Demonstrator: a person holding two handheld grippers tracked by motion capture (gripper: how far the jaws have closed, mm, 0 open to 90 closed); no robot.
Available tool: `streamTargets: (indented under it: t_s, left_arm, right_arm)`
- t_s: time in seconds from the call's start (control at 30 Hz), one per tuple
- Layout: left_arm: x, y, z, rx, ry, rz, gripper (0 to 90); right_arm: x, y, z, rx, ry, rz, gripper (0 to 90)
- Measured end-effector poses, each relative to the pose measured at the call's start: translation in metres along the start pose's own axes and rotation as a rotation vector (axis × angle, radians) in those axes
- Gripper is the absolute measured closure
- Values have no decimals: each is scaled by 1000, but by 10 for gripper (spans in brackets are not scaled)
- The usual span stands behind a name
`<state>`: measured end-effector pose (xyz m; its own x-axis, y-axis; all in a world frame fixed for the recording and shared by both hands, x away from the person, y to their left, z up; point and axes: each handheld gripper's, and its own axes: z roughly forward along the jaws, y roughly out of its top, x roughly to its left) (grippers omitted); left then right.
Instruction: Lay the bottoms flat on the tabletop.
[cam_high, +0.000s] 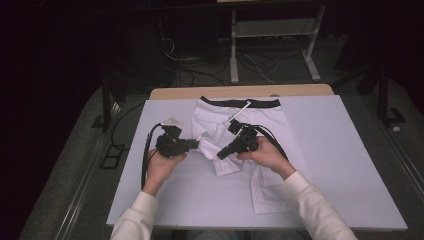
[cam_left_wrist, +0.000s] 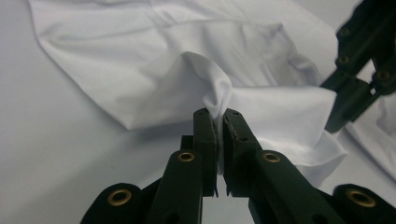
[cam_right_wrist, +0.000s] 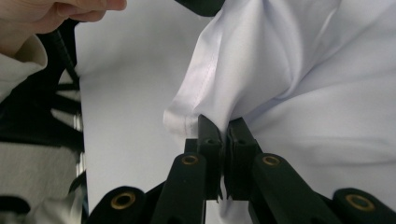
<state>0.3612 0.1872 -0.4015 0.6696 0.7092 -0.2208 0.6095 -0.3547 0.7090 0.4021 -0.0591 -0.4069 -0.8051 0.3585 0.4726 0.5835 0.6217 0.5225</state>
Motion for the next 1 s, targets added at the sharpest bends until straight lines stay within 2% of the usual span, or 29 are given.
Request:
streamTargets:
  t_s: [0.07, 0.13, 0.23, 0.33, 0.4, 0.47, 0.5, 0.57, 0.6, 0.7, 0.8, 0.9, 1.0]
  left_arm:
    - [-4, -7, 0, 18, 12, 16, 842]
    - [-6, -12, -2, 26, 15, 18, 843]
    - [-3, -19, -4, 20, 26, 9, 843]
    - [5, -26, -3, 25, 41, -18, 843]
    - [10, -30, -3, 25, 47, -34, 843]
    - [16, -34, -2, 31, 55, -45, 843]
    - [18, -35, -2, 33, 60, -50, 843]
    - [22, -37, -2, 30, 63, -68, 843]
    - [24, -37, -3, 26, 64, -70, 843]
    - [27, -38, -4, 17, 67, -81, 843]
    - [28, -38, -5, 15, 72, -83, 842]
    - [29, -39, -5, 18, 76, -83, 842]
    - [28, -39, -5, 17, 76, -82, 842]
  right_arm:
    - [-1, 2, 5, 12, 4, -14, 853]
    - [-3, 4, 12, -4, -13, -19, 854]
    - [-3, 7, 27, -27, -93, -44, 853]
    - [-3, 7, 43, -55, -179, -64, 829]
    - [-1, 6, 52, -70, -230, -75, 775]
    - [1, 4, 61, -73, -284, -76, 682]
    - [2, 3, 64, -74, -289, -75, 651]
    - [6, 1, 63, -101, -320, -73, 550]
    - [8, -1, 61, -114, -339, -72, 533]
    - [17, -7, 48, -185, -350, -70, 479]
    - [29, -16, 35, -247, -327, -71, 456]
    - [39, -24, 30, -261, -297, -77, 440]
    - [47, -29, 31, -246, -270, -77, 430]
